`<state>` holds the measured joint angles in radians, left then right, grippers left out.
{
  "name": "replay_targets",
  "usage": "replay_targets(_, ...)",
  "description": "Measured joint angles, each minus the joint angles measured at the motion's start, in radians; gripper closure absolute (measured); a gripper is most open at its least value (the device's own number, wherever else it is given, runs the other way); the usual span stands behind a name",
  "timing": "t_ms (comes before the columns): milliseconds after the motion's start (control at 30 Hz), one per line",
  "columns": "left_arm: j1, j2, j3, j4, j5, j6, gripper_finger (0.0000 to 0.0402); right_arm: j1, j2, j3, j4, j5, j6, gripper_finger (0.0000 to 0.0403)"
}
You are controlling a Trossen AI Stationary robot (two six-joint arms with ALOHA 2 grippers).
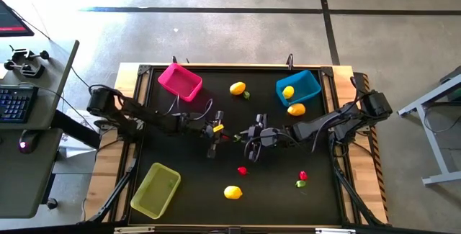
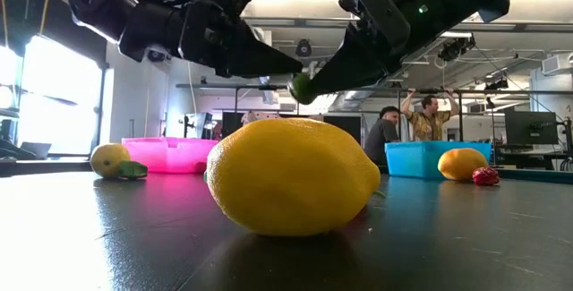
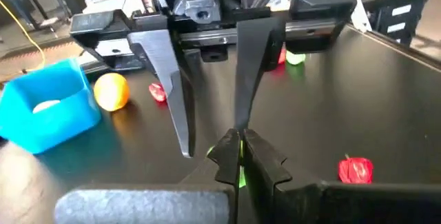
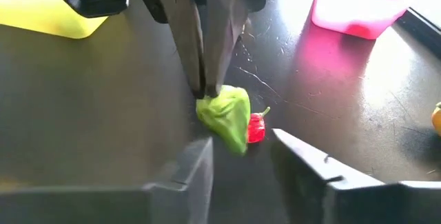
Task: Sort produce into baskets
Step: Put the green bell pepper into the yellow bin
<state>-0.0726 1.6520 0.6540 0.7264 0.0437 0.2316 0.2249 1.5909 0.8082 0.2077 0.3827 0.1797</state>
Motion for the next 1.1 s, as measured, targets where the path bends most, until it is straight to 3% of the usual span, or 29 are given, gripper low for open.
replay_targets(133,0.000,-0.048,-0.001,-0.062,0.000,0.011,0.0401,0.000,-0.001,0.000,0.001,0.000,0.002,0.0223)
replay_targets(267,-0.001,-0.129,-0.001,-0.167,0.000,0.025,0.0401,0.000,-0.001,0.000,0.002,0.000,-0.002,0.0204)
replay_targets(733,-0.066,-0.423,0.000,-0.639,-0.001,0.004,0.0401,0.000,-0.001,0.000,-0.001,-0.002,-0.005,0.0202)
replay_targets(1100,-0.217,-0.605,-0.001,-1.040,0.062,-0.158,0.0401,-0.003,-0.001,0.000,-0.006,-0.003,-0.005,0.0201)
